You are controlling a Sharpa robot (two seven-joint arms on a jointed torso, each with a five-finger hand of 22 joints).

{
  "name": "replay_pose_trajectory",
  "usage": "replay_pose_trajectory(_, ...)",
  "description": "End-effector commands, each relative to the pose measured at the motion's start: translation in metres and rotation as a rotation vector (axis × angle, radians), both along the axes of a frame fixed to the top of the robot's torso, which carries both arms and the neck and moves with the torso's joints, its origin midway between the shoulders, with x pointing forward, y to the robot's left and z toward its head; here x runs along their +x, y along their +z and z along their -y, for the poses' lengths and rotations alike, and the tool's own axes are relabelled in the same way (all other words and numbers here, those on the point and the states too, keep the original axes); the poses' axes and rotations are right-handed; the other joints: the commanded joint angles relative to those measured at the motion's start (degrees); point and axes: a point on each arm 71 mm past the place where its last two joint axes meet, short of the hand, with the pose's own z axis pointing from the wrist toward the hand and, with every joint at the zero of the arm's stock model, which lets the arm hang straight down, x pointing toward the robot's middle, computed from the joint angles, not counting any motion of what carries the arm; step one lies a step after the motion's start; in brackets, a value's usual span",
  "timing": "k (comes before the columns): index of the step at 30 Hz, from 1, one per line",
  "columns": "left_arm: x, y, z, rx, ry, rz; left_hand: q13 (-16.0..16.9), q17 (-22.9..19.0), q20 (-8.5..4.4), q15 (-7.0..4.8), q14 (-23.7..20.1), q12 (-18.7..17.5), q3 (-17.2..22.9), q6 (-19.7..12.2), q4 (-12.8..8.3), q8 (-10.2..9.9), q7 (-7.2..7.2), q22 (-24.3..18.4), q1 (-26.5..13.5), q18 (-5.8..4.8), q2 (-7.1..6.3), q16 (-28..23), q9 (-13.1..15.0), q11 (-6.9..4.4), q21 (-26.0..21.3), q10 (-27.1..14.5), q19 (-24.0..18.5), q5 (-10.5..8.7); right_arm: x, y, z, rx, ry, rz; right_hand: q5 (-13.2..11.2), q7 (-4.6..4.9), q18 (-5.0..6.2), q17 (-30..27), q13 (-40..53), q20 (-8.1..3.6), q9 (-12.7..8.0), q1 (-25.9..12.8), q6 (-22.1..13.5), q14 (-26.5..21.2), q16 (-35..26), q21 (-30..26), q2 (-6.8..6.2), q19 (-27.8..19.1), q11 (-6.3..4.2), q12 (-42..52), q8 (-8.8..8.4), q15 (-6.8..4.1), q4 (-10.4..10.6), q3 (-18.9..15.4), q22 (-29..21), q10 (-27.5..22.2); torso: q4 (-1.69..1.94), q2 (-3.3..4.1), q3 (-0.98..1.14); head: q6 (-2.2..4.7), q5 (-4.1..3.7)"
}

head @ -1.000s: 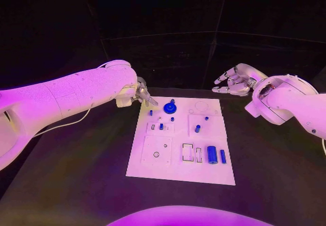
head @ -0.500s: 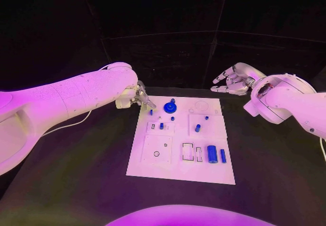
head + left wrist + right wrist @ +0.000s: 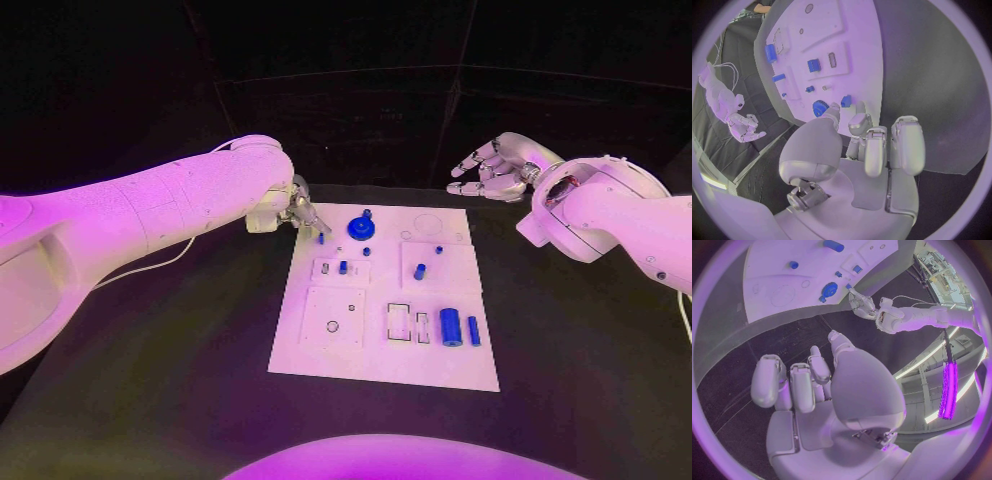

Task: Assemble the parts on the task board

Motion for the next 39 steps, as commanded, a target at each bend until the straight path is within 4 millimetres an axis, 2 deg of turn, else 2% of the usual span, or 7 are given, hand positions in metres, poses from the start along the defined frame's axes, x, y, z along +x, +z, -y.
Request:
replay_pose_trajectory(1,-0.0006,-0.0007,0.0031,-0.009,-0.025,-0.014,0.0,15.1,0.42,0.2,6.2,0.3,-0.4,0.4,-0.2,-0.2,-0.05,0.3,0.5,-0.21,0.41,0.2,-0.2,0.05,0.4,0.2,0.7,-0.16,0.0,0.0015,-0.0016,-0.002,0.012,0.005,0.3,-0.02,1.07,2.4,0.0,0.03,-0.1,0.1,-0.4,3.1,-0.3,-0.3,-0.07,-0.4,-0.02,-0.1,0.31,-0.25,0.3,-0.1,0.0,-0.4,0.0,0.0,-0.03,-0.03,0.02)
replay_pose_trajectory(12,0.0013,-0.0022,0.0076,-0.02,-0.029,0.0,0.0,15.1,0.33,0.12,6.2,0.4,-0.1,1.2,-1.7,-0.7,-0.13,0.5,3.5,-0.25,2.19,0.2,-1.1,-0.04,0.4,0.4,0.8,-0.16,0.0002,0.0014,-0.0027,-0.003,0.015,0.004,0.3,-0.02,1.07,2.4,0.0,0.03,-0.1,0.1,-0.4,3.1,-0.3,-0.3,-0.07,-0.4,-0.02,-0.1,0.31,-0.25,0.3,-0.1,0.0,-0.4,-0.02,0.01,-0.01,-0.14,-0.12)
replay_pose_trajectory(32,0.0024,-0.0024,0.0119,-0.026,-0.038,-0.001,0.0,15.1,0.33,0.12,6.2,0.4,0.0,1.3,-2.1,-0.8,-0.12,0.7,4.0,-0.29,2.55,0.2,-1.4,-0.04,0.6,0.4,0.8,-0.16,0.0006,0.0011,-0.0035,-0.004,0.016,0.001,0.5,-0.03,1.07,2.4,0.0,0.02,-0.1,0.2,-0.4,3.2,-0.3,-0.3,0.0,-0.4,-0.03,0.0,0.38,-0.25,0.4,-0.1,0.0,-0.3,0.0,0.02,-0.02,-0.29,-0.27)
replay_pose_trajectory(37,0.0027,-0.0025,0.0118,-0.025,-0.039,-0.003,0.0,15.1,0.33,0.12,6.2,0.4,0.2,1.4,-2.5,-0.9,-0.12,0.7,4.8,-0.28,3.04,0.2,-1.6,-0.04,0.5,0.4,0.8,-0.15,0.0005,0.001,-0.0036,-0.004,0.016,0.001,0.5,-0.03,1.07,2.4,0.0,0.02,-0.1,0.2,-0.4,3.2,-0.3,-0.3,0.0,-0.4,-0.03,0.0,0.38,-0.25,0.4,-0.1,0.0,-0.3,0.03,0.01,-0.01,-0.35,-0.29)
replay_pose_trajectory(39,0.0028,-0.0026,0.0117,-0.025,-0.039,-0.004,-0.1,15.1,0.32,0.08,6.2,0.4,0.8,1.5,-3.2,-1.0,-0.2,0.7,5.8,-0.29,3.72,0.2,-1.8,-0.13,0.5,0.4,0.8,-0.13,0.0005,0.001,-0.0037,-0.004,0.016,0.0,0.5,-0.03,1.07,2.4,0.0,0.02,-0.1,0.2,-0.4,3.2,-0.3,-0.3,0.0,-0.4,-0.03,0.0,0.38,-0.25,0.4,-0.1,0.0,-0.3,0.0,0.01,-0.02,-0.39,-0.29)
